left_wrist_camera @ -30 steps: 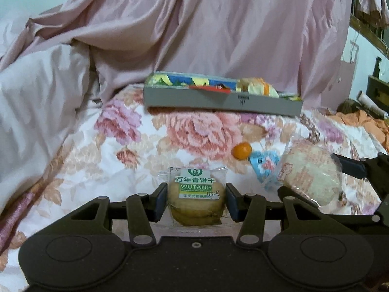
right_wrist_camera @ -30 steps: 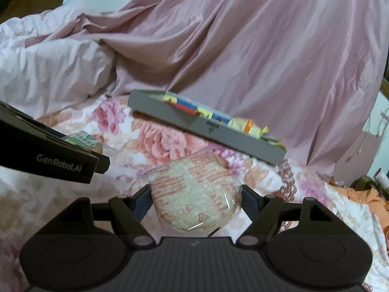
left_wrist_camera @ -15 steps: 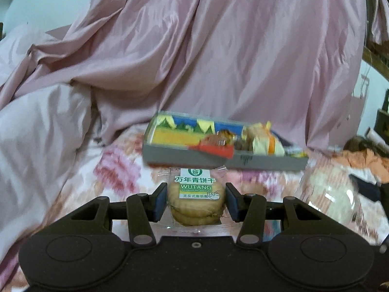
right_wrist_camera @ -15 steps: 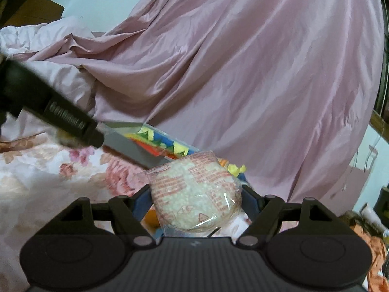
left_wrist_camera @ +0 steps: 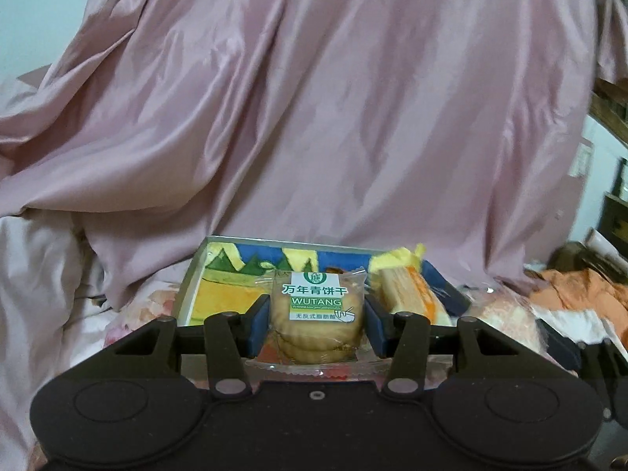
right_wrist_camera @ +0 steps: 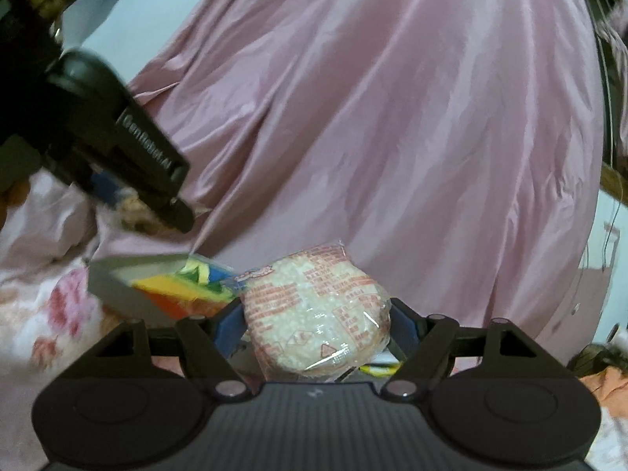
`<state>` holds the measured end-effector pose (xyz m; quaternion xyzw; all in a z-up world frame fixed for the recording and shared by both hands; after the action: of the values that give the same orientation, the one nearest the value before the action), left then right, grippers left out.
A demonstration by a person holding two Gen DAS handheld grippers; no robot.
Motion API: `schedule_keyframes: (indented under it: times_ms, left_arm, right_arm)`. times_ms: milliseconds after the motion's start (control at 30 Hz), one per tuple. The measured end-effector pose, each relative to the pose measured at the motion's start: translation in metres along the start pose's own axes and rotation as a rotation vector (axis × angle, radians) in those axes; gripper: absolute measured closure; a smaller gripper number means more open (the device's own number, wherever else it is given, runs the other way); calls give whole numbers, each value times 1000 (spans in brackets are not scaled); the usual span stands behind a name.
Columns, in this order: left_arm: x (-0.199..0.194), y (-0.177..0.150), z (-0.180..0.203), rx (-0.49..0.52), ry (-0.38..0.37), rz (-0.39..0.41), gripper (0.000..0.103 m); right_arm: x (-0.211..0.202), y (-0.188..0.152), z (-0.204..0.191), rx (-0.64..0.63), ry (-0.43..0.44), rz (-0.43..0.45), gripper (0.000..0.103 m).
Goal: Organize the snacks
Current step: 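Lower both packs into the grey tray and open both grippers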
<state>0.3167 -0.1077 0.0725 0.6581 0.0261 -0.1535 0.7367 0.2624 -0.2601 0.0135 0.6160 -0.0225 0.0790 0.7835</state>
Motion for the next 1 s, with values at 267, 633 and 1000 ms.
schedule_keyframes:
  times_ms: [267, 633, 1000]
  left_arm:
    - [50, 1, -23, 3, 81, -4, 52]
    - [93, -27, -55, -15, 164, -57, 52]
    - [106, -48, -61, 18, 176, -87, 51]
  right_arm:
    - [48, -8, -5, 85, 34, 56, 24]
    - [88, -39, -16, 187, 106, 22, 24]
    - [101, -47, -21, 227, 136, 4, 23]
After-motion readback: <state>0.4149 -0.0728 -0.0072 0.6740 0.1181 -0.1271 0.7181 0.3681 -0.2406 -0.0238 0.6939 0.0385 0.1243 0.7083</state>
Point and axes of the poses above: each gripper's, at about its wrist camera, not at the fingertips, and x roughly the way its jaws point, z to its right, y to its top, the point moved 5 cm from there along x, roughly the way its jaws point, and after that the axes turned 10 degrees about z, right-handed, at the moved point
